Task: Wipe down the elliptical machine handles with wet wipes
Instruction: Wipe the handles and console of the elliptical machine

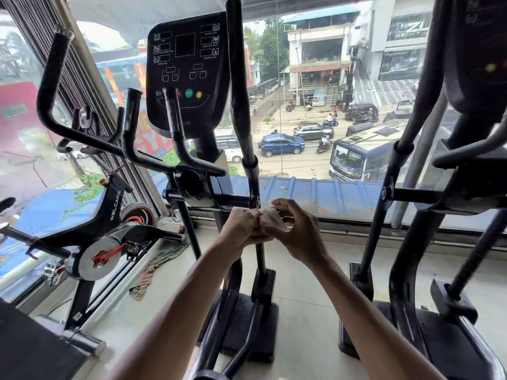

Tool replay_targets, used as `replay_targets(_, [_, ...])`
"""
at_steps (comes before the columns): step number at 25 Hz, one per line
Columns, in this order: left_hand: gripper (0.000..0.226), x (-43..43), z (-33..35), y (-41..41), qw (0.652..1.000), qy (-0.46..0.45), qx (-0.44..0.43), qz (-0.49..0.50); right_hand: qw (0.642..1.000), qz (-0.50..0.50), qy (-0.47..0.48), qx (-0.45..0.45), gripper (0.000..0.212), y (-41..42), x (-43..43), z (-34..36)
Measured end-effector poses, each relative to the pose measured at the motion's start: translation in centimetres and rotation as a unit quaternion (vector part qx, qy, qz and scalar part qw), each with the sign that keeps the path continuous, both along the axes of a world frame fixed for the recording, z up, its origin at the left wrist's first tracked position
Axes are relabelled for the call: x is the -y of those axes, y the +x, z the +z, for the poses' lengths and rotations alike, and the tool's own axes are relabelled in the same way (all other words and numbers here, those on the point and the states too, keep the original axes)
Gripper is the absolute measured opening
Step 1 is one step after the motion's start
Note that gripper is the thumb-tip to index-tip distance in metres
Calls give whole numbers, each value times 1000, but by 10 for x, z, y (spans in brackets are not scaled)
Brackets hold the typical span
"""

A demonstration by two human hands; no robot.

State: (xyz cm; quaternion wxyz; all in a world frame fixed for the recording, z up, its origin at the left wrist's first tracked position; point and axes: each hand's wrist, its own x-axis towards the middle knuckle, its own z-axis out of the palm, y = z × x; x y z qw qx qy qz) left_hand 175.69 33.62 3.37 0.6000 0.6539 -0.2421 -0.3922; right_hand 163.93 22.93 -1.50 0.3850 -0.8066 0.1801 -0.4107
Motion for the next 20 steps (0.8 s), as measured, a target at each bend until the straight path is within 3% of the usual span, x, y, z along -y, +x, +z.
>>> replay_targets(3, [31, -5, 6, 3, 999, 13, -25, -36, 1000, -19, 1, 11, 34, 0, 4, 1])
replay_targets(6, [23, -9, 7, 12, 997, 56, 44, -24, 993, -5, 110, 37, 30, 0, 9, 5])
replay_targets(9, [27, -9, 7, 12, 995, 19, 96, -8, 979, 25, 193, 65, 25, 1, 11, 10])
replay_targets(12, [23, -3, 11, 8, 993, -20, 113, 41, 972, 41, 218, 75, 21, 5, 13, 15])
replay_targets(14, [10, 2, 13, 8, 989, -33, 119, 76, 978, 9, 193, 79, 20, 9, 16, 15])
replay_targets(17, [7, 9, 19, 10, 980, -38, 155, 122, 992, -42, 73, 98, 18, 9, 19, 18])
replay_targets(20, [11, 14, 33, 8, 968, -48, 200, 145, 994, 22, -10, 103, 26, 15, 18, 28])
